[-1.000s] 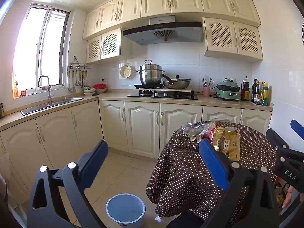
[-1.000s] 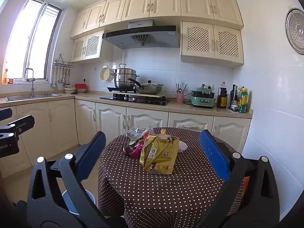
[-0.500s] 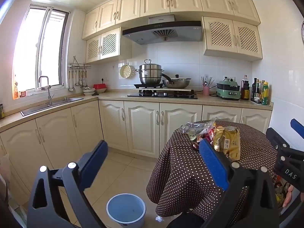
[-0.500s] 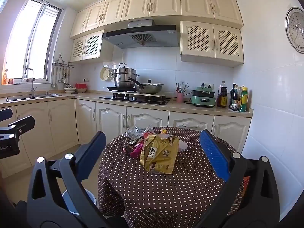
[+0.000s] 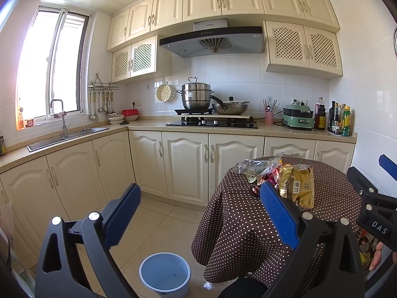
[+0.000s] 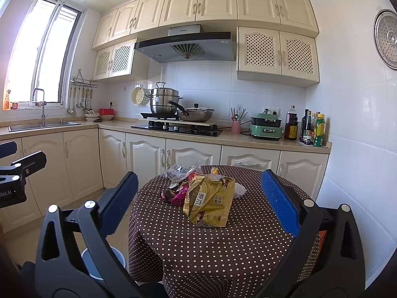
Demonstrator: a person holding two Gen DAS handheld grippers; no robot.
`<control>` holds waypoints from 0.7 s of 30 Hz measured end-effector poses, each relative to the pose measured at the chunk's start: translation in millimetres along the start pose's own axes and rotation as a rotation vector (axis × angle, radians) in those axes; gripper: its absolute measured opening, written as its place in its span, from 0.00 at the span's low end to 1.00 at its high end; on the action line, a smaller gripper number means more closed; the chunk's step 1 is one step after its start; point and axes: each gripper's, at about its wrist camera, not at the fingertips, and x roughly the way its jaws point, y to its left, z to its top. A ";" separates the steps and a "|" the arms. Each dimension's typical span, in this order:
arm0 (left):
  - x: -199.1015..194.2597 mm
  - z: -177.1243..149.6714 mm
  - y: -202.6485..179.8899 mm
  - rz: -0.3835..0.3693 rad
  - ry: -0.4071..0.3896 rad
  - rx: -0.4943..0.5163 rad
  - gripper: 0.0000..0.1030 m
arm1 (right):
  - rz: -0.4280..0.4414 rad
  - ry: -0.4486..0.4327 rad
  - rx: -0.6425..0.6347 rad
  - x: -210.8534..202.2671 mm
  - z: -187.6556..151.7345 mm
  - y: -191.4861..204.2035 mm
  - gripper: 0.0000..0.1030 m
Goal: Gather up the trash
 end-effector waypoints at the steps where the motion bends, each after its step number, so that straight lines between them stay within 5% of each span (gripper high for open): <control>1: -0.6 -0.1 0.4 0.001 0.000 0.000 0.92 | -0.001 0.001 -0.001 0.3 0.2 0.5 0.94; 21: 10.2 -14.1 -5.7 -0.002 0.007 0.005 0.92 | -0.004 0.011 -0.005 3.6 -3.8 -1.1 0.94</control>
